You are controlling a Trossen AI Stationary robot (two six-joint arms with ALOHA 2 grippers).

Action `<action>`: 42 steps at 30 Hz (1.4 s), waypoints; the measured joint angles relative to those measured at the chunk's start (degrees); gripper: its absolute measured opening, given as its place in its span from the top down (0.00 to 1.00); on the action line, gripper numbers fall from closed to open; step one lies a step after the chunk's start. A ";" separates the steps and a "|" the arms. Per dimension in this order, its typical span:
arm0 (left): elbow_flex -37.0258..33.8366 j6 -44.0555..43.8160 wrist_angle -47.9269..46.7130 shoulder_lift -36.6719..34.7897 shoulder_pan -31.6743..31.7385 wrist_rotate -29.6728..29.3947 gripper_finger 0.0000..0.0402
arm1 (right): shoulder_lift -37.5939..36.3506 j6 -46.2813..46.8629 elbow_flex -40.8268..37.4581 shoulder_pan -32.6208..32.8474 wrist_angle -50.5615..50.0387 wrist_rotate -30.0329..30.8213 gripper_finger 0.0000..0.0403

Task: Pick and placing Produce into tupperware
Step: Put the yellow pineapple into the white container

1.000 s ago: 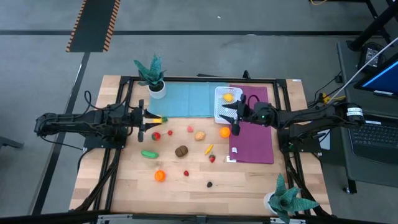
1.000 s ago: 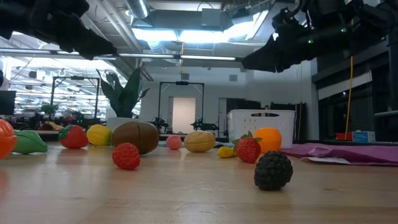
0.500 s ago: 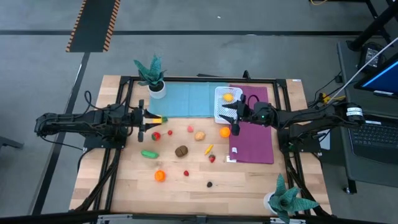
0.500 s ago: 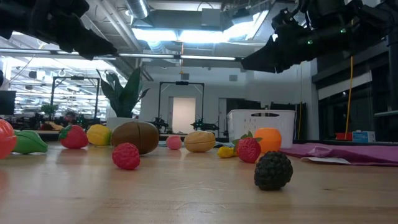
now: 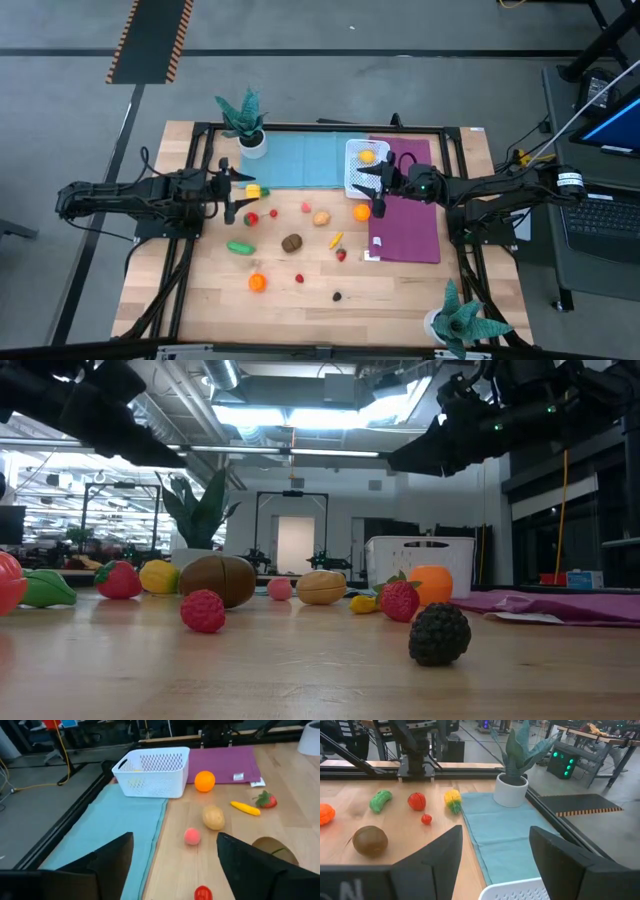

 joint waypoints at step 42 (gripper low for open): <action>23.23 -0.82 -26.54 48.29 14.15 1.32 0.28 | 0.00 -3.06 0.02 -2.78 -1.79 -0.03 0.42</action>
